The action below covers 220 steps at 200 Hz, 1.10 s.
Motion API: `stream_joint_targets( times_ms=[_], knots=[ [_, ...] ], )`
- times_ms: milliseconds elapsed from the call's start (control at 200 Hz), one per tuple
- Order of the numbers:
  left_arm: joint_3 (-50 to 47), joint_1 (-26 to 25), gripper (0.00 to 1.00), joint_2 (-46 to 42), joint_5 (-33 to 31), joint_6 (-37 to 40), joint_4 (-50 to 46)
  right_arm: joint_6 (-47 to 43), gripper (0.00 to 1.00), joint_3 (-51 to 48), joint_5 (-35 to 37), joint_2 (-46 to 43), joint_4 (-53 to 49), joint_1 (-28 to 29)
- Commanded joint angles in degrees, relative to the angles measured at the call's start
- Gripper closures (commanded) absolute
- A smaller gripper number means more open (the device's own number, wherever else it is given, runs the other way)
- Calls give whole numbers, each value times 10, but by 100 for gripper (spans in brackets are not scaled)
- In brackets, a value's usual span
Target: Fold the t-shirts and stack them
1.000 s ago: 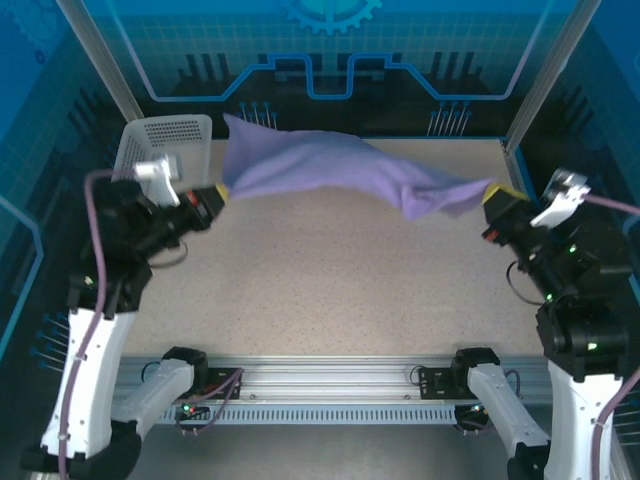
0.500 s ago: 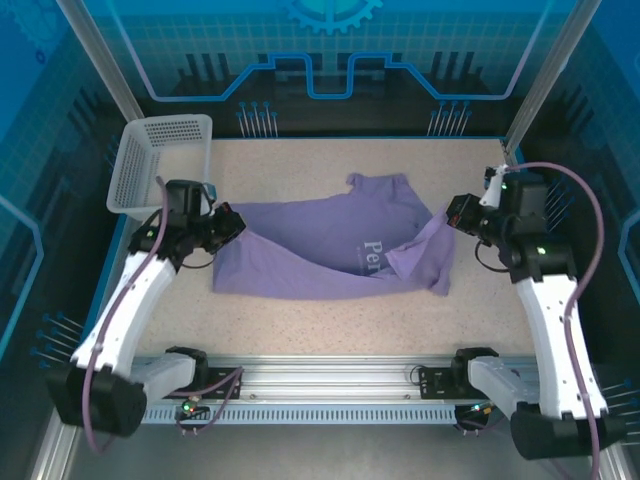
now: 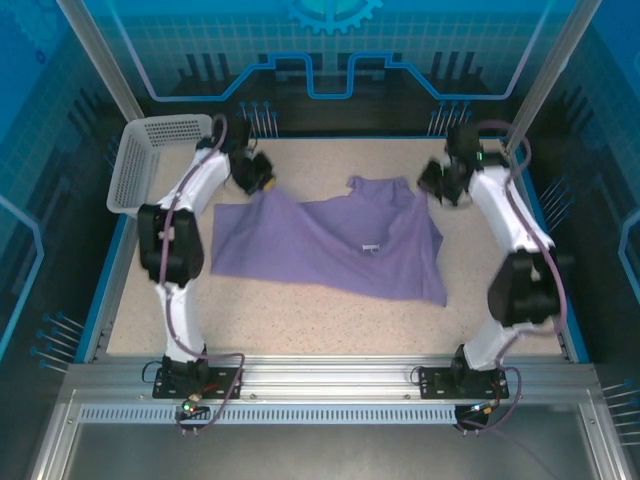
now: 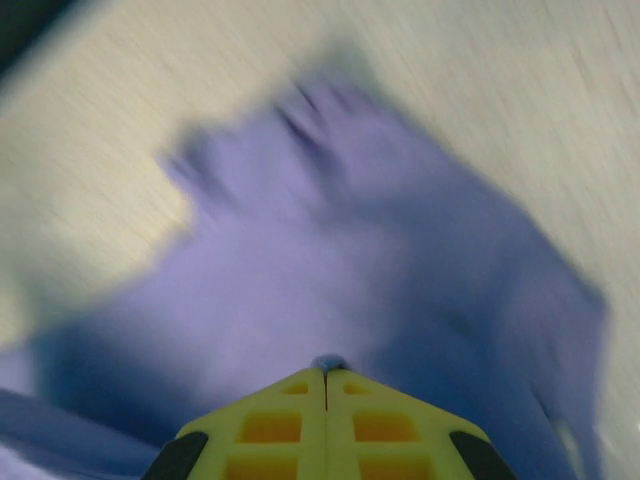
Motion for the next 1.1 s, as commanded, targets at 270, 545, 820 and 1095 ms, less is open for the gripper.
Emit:
stream_joint_targets(
  times_ms=[270, 545, 820, 1095],
  knots=[
    [144, 12, 100, -251, 73, 51, 264, -104, 100, 649, 39, 50, -105, 36],
    [-283, 11, 100, -561, 120, 80, 248, -111, 100, -25, -13, -405, 119, 49],
    [-695, 10, 85, -880, 40, 51, 110, -70, 100, -390, -139, -628, 75, 71],
    [-710, 10, 32, -969, -168, -1, 37, -3, 66, -462, 69, -718, -25, 70]
  ],
)
